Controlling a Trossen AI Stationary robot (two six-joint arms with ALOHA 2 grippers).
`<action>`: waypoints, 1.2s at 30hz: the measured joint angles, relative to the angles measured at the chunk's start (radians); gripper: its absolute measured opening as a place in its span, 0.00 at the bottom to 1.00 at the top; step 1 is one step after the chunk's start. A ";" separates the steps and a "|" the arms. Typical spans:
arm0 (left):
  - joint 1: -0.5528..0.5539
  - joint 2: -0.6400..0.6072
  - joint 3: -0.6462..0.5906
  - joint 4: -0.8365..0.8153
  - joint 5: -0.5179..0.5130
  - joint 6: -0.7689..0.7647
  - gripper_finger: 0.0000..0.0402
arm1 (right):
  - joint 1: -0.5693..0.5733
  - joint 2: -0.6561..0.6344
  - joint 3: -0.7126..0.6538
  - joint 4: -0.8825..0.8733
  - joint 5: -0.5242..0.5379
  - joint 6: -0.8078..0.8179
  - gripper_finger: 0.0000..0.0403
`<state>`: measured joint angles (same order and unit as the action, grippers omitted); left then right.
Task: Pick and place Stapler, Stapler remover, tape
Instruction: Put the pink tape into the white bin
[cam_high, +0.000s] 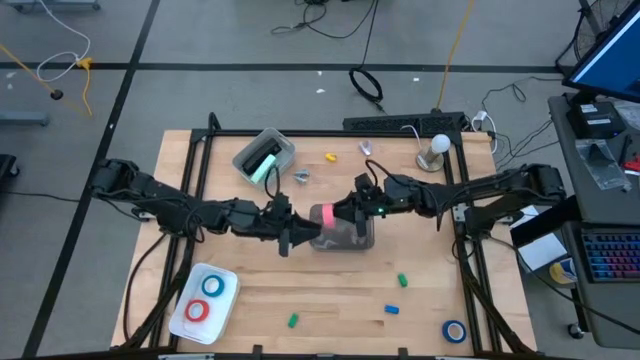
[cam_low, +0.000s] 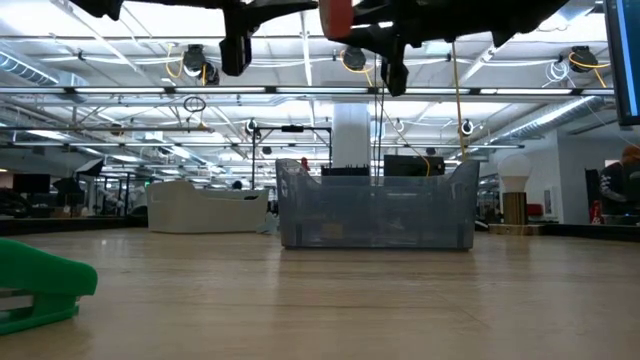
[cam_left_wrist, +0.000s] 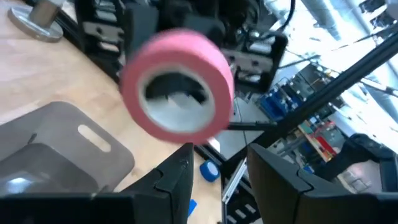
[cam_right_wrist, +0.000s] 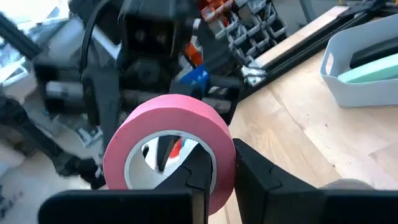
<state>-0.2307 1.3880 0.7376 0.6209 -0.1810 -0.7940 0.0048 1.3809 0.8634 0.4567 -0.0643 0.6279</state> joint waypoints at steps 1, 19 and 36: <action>0.001 0.000 0.000 0.010 -0.001 0.000 0.37 | 0.000 -0.002 0.000 0.000 -0.001 -0.005 0.08; 0.021 0.000 0.003 0.064 -0.099 0.003 0.37 | 0.010 0.009 0.000 0.053 0.042 0.025 0.08; 0.047 0.000 0.018 0.057 -0.026 0.004 0.37 | -0.003 0.075 0.000 0.136 0.016 0.059 0.08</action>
<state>-0.1837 1.3876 0.7555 0.6781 -0.2074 -0.7902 0.0016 1.4563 0.8631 0.5923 -0.0481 0.6867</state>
